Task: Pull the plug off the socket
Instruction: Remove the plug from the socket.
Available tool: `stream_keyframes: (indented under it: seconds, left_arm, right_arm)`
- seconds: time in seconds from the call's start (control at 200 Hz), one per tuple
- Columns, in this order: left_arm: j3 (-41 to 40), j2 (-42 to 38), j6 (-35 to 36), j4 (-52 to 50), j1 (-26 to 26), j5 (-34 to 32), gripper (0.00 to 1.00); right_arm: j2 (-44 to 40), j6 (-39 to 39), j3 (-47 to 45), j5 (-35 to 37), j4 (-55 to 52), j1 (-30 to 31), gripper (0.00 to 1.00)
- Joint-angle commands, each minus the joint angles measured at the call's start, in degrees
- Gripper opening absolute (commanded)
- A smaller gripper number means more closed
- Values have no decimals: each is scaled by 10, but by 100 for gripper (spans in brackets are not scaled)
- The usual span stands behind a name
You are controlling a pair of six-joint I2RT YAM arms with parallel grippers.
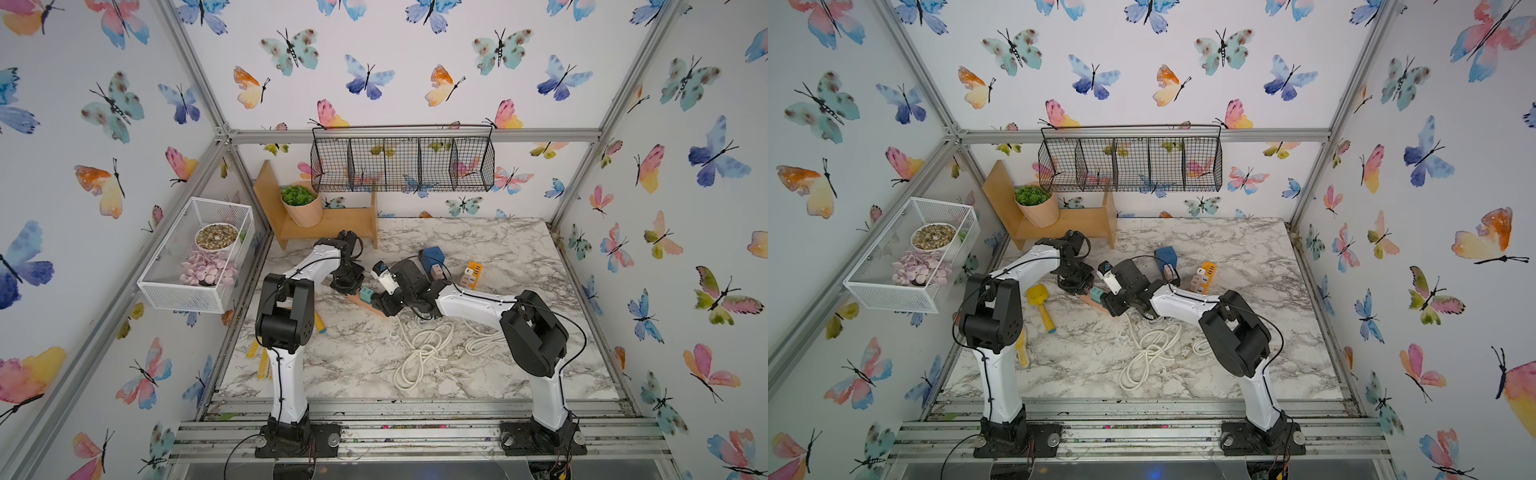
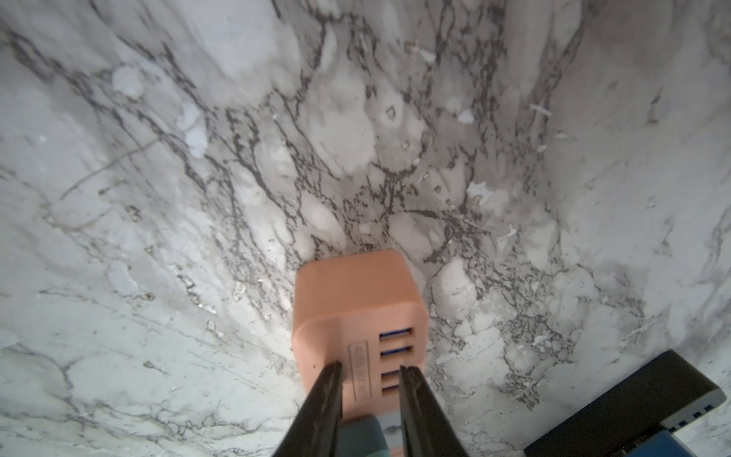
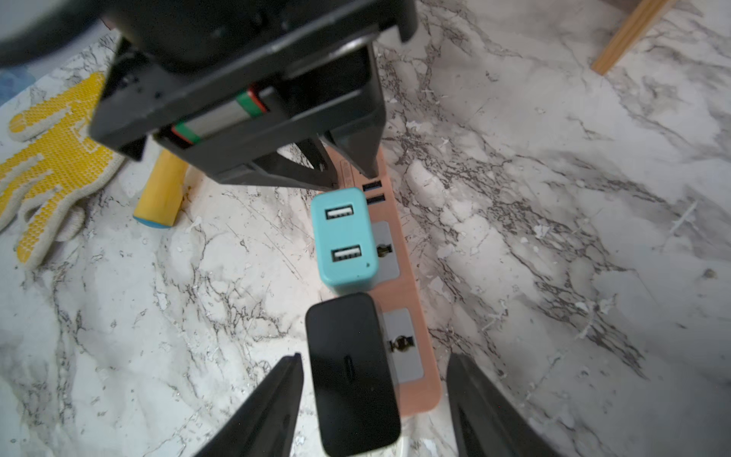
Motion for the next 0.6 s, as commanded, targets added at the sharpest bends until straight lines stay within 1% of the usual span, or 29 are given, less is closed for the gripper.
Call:
stream_keyframes:
  seconds: [0.0,0.185,0.36,0.46,0.596]
  left_arm:
    - [-19,17,-1,-21,-4,-13,30]
    - [-17,21,0,-21,-4,-14,29]
    - [-18,24,0,-22,-6,-16,29]
    - [-20,26,-1,-22,-6,-17,29]
    - [-21,29,-1,-22,-7,-19,29]
  right_arm:
    - [12,-11,16,-8,-4,2,62]
    - [20,-14,22,-6,-13,3,56]
    - [30,-23,31,-7,-15,5,48]
    - [36,-32,33,-7,-16,5,40]
    - [38,-44,34,-1,-23,6,24]
